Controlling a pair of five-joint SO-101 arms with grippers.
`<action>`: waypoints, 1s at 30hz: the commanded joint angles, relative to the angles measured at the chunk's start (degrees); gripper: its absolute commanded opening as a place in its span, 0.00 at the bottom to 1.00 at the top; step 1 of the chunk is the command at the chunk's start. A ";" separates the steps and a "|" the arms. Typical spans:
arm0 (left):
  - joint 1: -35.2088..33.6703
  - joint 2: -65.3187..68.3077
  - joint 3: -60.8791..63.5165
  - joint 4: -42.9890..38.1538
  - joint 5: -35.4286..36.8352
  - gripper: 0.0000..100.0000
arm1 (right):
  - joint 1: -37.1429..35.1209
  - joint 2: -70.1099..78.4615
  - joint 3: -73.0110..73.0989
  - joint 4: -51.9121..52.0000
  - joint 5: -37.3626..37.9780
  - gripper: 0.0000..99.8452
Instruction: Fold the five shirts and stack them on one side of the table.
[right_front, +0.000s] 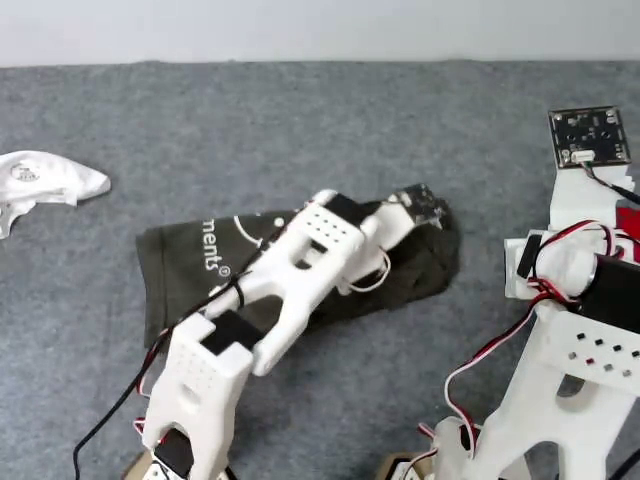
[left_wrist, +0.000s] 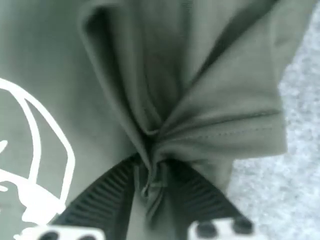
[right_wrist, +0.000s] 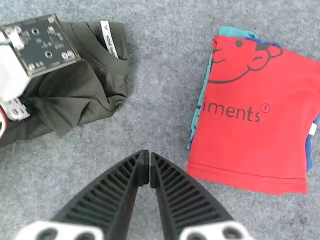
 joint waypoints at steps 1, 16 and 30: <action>-0.35 -0.62 -5.41 3.16 -0.09 0.16 | 0.66 -1.01 -0.35 2.24 -0.44 0.01; 8.18 -0.44 -17.98 19.08 0.00 0.16 | 0.66 -1.36 -0.35 2.24 -0.44 0.01; 2.90 3.52 -18.59 3.08 1.49 0.16 | 0.66 -1.36 -0.35 2.24 0.09 0.01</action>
